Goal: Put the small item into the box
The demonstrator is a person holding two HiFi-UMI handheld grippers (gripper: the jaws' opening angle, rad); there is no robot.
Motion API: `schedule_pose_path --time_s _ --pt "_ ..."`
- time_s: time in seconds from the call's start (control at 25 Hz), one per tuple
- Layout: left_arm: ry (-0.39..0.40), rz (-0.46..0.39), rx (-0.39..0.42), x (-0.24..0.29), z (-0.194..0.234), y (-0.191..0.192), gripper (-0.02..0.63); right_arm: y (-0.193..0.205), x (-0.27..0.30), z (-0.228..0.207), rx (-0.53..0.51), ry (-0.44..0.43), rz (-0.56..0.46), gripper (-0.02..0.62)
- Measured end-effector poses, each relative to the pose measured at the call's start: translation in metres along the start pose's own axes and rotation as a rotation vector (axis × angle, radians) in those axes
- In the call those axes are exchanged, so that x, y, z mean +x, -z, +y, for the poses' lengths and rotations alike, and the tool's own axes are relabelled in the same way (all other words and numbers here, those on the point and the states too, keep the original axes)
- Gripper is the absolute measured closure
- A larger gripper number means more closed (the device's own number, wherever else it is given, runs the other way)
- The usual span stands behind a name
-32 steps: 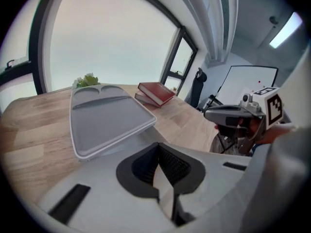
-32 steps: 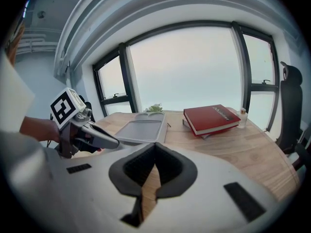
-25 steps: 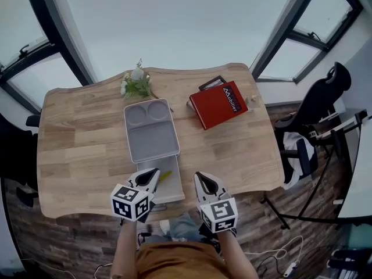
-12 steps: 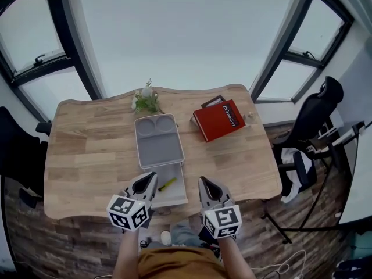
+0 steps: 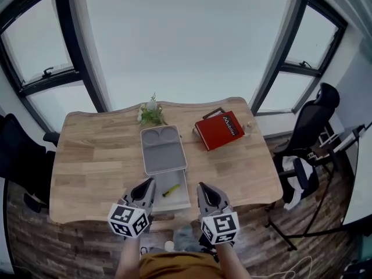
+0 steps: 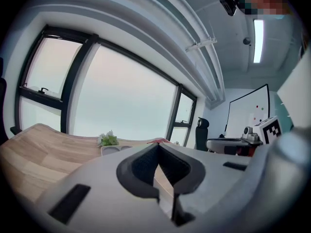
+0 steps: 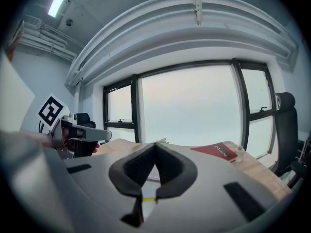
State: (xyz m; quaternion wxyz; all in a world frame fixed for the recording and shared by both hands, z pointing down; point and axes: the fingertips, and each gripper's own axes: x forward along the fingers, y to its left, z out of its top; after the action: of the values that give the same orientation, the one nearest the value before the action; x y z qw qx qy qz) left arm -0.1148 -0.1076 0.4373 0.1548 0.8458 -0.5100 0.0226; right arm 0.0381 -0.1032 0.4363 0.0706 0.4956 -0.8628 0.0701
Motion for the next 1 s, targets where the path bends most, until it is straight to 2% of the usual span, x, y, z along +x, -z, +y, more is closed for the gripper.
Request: schedule_pose_path --time_s 1.0 --pt "0.017 0.044 -0.012 0.004 0.008 0.012 0.601 0.008 0.007 0.001 -0.008 0.005 0.038 0.592"
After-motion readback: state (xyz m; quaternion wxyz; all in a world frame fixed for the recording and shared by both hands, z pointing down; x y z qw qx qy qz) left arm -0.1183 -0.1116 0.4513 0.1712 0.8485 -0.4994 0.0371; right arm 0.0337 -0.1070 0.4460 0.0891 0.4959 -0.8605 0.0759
